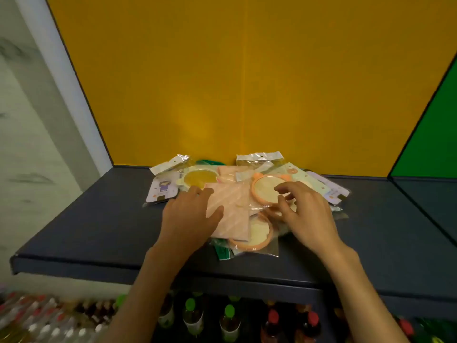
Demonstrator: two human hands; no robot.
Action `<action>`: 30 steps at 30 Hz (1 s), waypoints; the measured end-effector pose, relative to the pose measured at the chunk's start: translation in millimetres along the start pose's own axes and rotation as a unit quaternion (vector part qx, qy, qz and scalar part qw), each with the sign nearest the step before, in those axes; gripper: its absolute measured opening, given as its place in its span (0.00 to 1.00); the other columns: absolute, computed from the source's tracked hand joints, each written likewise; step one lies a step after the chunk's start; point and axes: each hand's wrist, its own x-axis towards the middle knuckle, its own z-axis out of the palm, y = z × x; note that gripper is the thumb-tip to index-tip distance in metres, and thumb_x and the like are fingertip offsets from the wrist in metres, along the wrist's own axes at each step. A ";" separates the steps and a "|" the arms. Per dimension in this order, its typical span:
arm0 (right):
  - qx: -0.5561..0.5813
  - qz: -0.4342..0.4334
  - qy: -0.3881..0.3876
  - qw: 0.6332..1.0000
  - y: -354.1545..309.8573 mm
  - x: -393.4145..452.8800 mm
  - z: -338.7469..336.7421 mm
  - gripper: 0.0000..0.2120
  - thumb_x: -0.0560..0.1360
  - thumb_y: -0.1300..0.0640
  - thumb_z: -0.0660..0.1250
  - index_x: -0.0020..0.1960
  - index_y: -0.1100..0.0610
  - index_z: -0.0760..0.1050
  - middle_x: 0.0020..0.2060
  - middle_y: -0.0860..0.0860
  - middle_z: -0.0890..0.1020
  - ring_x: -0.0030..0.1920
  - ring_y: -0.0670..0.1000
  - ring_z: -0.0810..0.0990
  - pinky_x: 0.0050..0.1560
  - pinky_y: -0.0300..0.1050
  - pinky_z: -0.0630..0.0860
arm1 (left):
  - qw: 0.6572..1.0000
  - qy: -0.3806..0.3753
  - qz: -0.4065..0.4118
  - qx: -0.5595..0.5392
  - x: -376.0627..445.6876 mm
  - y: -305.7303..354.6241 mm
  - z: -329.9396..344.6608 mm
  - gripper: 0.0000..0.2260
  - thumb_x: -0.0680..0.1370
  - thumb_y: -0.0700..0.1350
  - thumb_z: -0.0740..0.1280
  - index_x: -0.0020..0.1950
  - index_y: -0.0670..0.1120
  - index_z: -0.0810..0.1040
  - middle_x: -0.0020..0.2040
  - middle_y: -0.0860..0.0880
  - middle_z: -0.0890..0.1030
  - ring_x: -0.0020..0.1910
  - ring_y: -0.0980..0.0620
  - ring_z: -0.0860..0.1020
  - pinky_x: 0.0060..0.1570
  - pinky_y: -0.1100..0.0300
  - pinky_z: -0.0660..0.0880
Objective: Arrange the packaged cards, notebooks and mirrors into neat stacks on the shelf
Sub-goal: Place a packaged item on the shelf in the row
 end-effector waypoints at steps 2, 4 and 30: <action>0.011 0.015 0.007 1.000 3.4 6.5 0.8 0.10 0.78 0.53 0.64 0.58 0.48 0.78 0.53 0.44 0.81 0.47 0.46 0.79 0.44 0.49 0.77 | 0.999 -0.025 -0.026 -0.003 4.0 -1.7 7.0 0.29 0.78 0.69 0.54 0.74 0.55 0.65 0.66 0.51 0.73 0.63 0.48 0.74 0.55 0.51 0.74; 0.000 0.026 -0.001 1.000 7.8 9.8 3.2 0.11 0.77 0.53 0.65 0.59 0.49 0.78 0.53 0.45 0.81 0.47 0.47 0.79 0.44 0.49 0.77 | 0.998 -0.048 -0.050 -0.006 5.0 -4.6 16.9 0.32 0.75 0.72 0.54 0.73 0.55 0.64 0.64 0.50 0.74 0.61 0.48 0.75 0.54 0.51 0.75; 0.082 0.373 0.037 0.923 21.0 28.9 7.0 0.32 0.59 0.41 0.82 0.53 0.55 0.73 0.49 0.52 0.81 0.53 0.56 0.79 0.53 0.56 0.77 | 0.720 -0.078 -0.223 -0.653 12.6 -65.5 1.1 0.15 0.79 0.44 0.68 0.66 0.46 0.75 0.56 0.45 0.82 0.53 0.46 0.81 0.45 0.54 0.78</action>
